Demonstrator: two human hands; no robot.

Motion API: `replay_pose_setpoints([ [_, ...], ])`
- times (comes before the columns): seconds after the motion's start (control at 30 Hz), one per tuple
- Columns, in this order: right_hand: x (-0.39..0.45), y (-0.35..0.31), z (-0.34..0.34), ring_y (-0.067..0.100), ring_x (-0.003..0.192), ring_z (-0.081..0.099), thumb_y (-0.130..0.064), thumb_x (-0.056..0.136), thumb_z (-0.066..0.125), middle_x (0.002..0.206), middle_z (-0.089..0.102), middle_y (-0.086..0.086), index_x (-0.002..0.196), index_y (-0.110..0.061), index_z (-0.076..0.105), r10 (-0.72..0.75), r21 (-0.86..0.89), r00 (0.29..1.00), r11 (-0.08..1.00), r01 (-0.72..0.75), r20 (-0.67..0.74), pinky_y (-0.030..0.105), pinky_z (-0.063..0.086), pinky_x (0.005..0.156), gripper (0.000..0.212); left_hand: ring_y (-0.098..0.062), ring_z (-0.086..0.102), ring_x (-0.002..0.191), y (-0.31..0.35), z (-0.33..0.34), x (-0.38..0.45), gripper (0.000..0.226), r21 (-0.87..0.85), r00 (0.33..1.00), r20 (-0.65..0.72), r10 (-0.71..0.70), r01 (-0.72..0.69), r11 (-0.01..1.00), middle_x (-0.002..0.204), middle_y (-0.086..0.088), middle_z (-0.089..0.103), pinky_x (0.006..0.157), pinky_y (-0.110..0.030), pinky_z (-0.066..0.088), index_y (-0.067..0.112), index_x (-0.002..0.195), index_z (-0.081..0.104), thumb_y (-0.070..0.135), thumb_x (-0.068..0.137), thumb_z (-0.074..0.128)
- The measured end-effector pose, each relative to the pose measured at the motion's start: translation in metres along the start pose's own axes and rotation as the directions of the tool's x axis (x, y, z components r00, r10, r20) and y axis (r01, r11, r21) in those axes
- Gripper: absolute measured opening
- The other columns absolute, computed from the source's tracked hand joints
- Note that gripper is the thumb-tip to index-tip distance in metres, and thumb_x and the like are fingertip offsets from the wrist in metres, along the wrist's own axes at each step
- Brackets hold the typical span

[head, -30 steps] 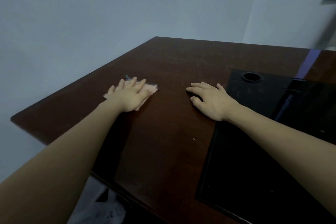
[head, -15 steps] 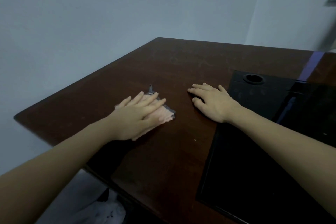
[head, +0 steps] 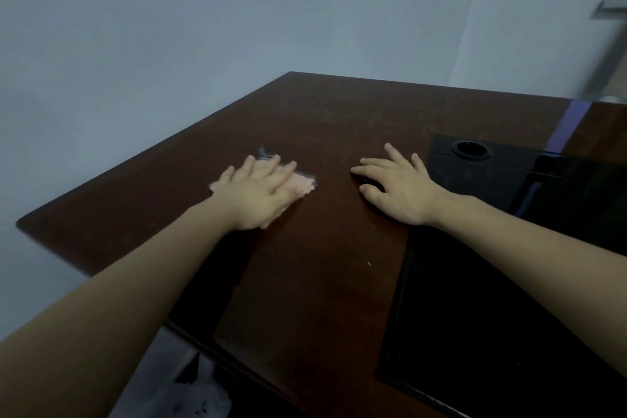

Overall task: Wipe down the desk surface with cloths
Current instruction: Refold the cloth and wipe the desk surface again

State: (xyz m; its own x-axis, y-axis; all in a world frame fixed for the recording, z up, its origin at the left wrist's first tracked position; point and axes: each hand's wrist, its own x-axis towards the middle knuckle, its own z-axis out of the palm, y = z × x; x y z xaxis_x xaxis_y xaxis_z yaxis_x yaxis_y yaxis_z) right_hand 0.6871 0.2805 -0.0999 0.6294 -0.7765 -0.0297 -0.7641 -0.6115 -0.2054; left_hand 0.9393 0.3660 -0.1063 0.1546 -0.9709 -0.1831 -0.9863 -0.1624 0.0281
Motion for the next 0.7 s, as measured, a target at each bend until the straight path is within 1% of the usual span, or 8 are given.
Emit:
replay_pose_setpoints([
  [0.1, 0.010, -0.012, -0.005, 0.024, 0.157, -0.006, -0.043, 0.107, 0.039, 0.167, 0.022, -0.007, 0.155, -0.034, 0.036, -0.002, 0.002, 1.000, 1.000, 0.002, -0.018, 0.063, -0.005, 0.122, 0.049, -0.022, -0.018, 0.154, -0.005, 0.008, -0.035, 0.070, 0.047, 0.989, 0.013, 0.148, -0.149, 0.988, 0.166, 0.018, -0.018, 0.124, -0.051, -0.007, 0.052, 0.154, -0.012, 0.077, 0.091, 0.002],
  [0.2, 0.023, -0.036, -0.005, 0.025, 0.157, -0.002, -0.041, 0.108, 0.037, 0.167, 0.022, -0.007, 0.155, -0.034, 0.035, -0.034, 0.066, 0.999, 0.997, 0.035, -0.017, 0.063, -0.001, 0.122, 0.048, -0.014, -0.020, 0.151, -0.033, 0.011, -0.052, 0.073, 0.017, 0.984, 0.008, 0.180, -0.180, 0.983, 0.162, 0.024, -0.020, 0.124, -0.046, -0.008, 0.058, 0.151, -0.012, 0.084, 0.083, -0.002],
  [0.33, 0.037, -0.060, 0.006, 0.026, 0.157, 0.002, -0.041, 0.109, 0.035, 0.168, 0.019, -0.009, 0.157, -0.036, 0.032, -0.063, 0.104, 0.997, 0.993, 0.059, 0.034, 0.066, 0.002, 0.120, 0.049, -0.021, -0.011, 0.155, -0.077, 0.002, -0.032, 0.099, 0.049, 1.000, 0.005, 0.015, -0.016, 0.999, 0.166, 0.019, -0.015, 0.124, -0.049, -0.001, 0.053, 0.154, -0.012, 0.093, 0.064, -0.018],
  [0.4, 0.039, -0.064, 0.013, 0.026, 0.157, 0.005, -0.042, 0.109, 0.033, 0.168, 0.018, -0.008, 0.157, -0.035, 0.032, -0.058, 0.074, 0.998, 0.996, 0.056, 0.036, 0.069, 0.000, 0.119, 0.049, -0.025, -0.007, 0.156, -0.097, -0.001, -0.011, 0.096, 0.057, 0.996, -0.014, -0.088, 0.089, 0.994, 0.168, 0.013, -0.012, 0.124, -0.052, 0.002, 0.048, 0.156, -0.010, 0.089, 0.070, -0.016],
  [0.47, 0.038, -0.065, 0.016, 0.026, 0.157, 0.008, -0.041, 0.109, 0.032, 0.168, 0.020, -0.009, 0.157, -0.034, 0.034, -0.048, 0.056, 0.999, 0.997, 0.047, 0.011, 0.070, 0.001, 0.119, 0.048, -0.027, -0.005, 0.156, -0.112, -0.004, 0.011, 0.085, 0.018, 0.984, -0.035, -0.176, 0.177, 0.984, 0.169, 0.010, -0.009, 0.124, -0.054, 0.003, 0.046, 0.158, -0.005, 0.080, 0.081, -0.005],
  [0.53, 0.037, -0.066, 0.016, 0.025, 0.157, 0.009, -0.041, 0.109, 0.031, 0.168, 0.021, -0.009, 0.156, -0.034, 0.034, -0.047, 0.053, 0.999, 0.998, 0.047, -0.002, 0.070, 0.002, 0.119, 0.048, -0.029, -0.004, 0.156, -0.118, -0.008, 0.027, 0.076, -0.013, 0.970, -0.046, -0.238, 0.237, 0.971, 0.169, 0.010, -0.007, 0.124, -0.056, 0.002, 0.046, 0.159, -0.001, 0.078, 0.090, 0.002],
  [0.63, 0.037, -0.067, 0.017, 0.024, 0.157, 0.010, -0.041, 0.109, 0.032, 0.168, 0.021, -0.009, 0.156, -0.034, 0.034, -0.048, 0.052, 0.999, 0.998, 0.048, -0.010, 0.070, 0.002, 0.119, 0.048, -0.030, -0.005, 0.156, -0.112, -0.012, 0.040, 0.075, -0.039, 0.963, -0.027, -0.267, 0.266, 0.963, 0.170, 0.010, -0.005, 0.123, -0.057, 0.000, 0.048, 0.158, 0.001, 0.081, 0.091, 0.004],
  [0.7, 0.037, -0.068, 0.017, 0.024, 0.156, 0.010, -0.040, 0.109, 0.032, 0.168, 0.022, -0.009, 0.156, -0.034, 0.035, -0.048, 0.050, 0.999, 0.998, 0.048, -0.014, 0.070, 0.003, 0.119, 0.048, -0.031, -0.006, 0.156, -0.098, -0.011, 0.039, 0.074, -0.017, 0.974, -0.022, -0.226, 0.226, 0.974, 0.169, 0.010, -0.007, 0.123, -0.057, 0.000, 0.048, 0.158, 0.000, 0.080, 0.091, 0.003],
])
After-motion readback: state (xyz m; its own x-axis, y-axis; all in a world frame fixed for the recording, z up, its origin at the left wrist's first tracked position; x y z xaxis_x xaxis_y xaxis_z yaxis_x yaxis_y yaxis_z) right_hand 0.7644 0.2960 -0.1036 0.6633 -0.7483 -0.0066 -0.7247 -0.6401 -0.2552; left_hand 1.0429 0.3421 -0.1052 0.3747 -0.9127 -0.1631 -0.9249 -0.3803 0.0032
